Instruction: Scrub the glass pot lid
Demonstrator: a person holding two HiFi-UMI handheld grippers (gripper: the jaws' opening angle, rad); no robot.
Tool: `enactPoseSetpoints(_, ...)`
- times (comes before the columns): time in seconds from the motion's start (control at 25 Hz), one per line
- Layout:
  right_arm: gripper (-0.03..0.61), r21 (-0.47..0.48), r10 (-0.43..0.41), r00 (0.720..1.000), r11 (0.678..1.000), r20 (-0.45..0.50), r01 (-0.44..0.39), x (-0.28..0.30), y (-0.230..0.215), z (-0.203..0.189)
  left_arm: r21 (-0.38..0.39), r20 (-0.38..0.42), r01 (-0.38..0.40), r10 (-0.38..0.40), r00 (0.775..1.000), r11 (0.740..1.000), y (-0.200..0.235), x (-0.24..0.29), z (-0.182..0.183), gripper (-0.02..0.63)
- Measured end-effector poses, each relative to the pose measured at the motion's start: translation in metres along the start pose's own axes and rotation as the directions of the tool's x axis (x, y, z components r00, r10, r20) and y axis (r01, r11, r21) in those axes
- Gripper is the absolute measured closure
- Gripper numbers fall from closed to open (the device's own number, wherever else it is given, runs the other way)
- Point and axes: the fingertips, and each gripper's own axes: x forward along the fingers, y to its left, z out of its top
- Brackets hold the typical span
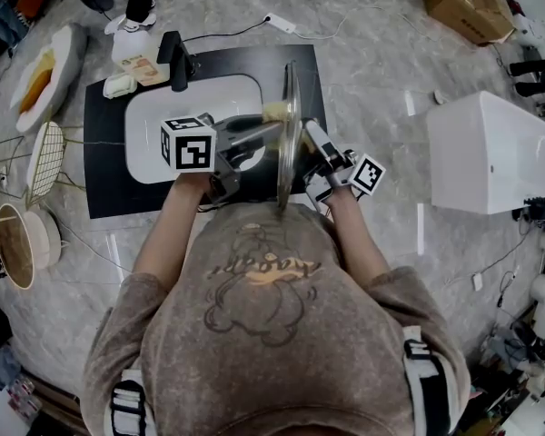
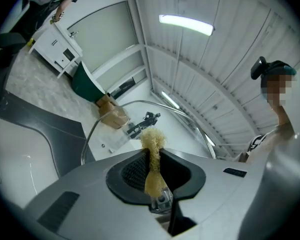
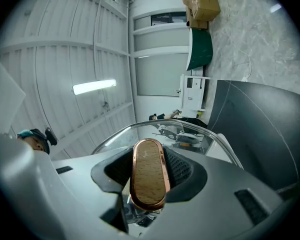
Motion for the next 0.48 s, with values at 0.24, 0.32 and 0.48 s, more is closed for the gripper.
enactPoseSetpoints(0.24,0.402,-0.036,-0.033,0.999,0.999,0.043,0.034,-0.014,0.0,0.019,-0.058,0.084,-0.03,0.035,0.996,0.998,0.014,-0.026,0.008,0.551)
enactPoseSetpoints(0.32,0.402,-0.048,-0.045,0.997,0.998,0.057,0.048,-0.02,0.001,0.027,-0.069,0.107,-0.05,0.057,0.993,0.996,0.02,-0.035,0.01,0.551)
enactPoseSetpoints(0.48,0.402,-0.084,-0.076,0.994,0.993,0.082,0.083,-0.035,0.003,0.04,-0.092,0.145,-0.082,0.094,0.985,0.992,0.029,-0.052,0.012,0.551)
